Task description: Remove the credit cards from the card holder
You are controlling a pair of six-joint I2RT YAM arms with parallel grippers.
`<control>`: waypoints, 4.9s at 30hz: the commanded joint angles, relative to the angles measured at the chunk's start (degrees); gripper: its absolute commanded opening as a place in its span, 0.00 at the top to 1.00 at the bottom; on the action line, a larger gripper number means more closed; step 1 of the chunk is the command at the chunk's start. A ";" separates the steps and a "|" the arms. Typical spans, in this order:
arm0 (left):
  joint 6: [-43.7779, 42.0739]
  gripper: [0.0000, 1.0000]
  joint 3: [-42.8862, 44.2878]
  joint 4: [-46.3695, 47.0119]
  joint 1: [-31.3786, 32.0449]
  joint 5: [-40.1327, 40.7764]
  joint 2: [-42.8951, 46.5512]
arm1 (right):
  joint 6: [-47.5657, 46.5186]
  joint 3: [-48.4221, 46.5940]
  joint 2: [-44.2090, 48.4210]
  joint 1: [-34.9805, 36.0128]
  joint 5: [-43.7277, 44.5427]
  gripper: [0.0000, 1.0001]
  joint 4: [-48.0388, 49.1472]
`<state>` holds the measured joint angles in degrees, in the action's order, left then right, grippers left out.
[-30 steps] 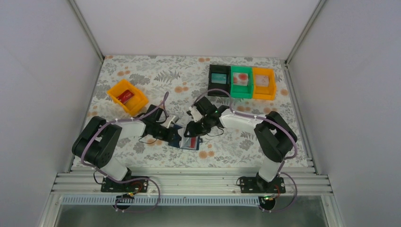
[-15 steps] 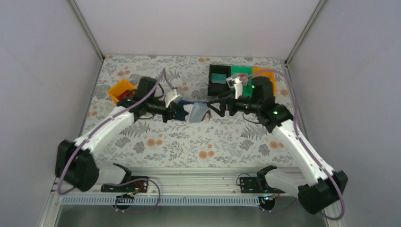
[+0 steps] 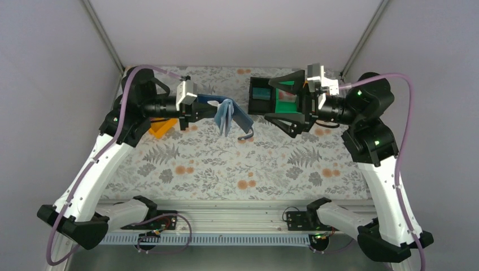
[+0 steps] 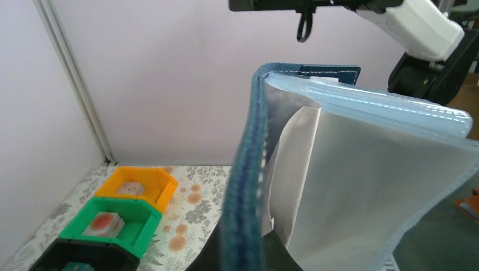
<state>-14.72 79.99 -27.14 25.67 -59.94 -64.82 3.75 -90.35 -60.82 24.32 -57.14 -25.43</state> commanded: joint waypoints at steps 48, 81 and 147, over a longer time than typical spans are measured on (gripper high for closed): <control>18.82 0.98 -5.91 14.15 -1.39 0.27 1.51 | -8.40 5.35 -4.19 7.77 12.93 0.70 -9.07; 15.78 0.00 -9.36 11.74 1.42 24.42 0.23 | 11.47 -3.26 -14.23 20.79 45.84 0.96 -7.96; 16.83 0.90 -14.24 16.71 -0.01 -0.98 3.17 | 0.42 5.54 -14.07 16.28 30.40 0.93 -1.73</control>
<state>3.40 65.69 -14.02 24.08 -53.78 -62.72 3.79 -83.20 -72.95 40.40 -29.91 -28.58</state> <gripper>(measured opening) 0.034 0.114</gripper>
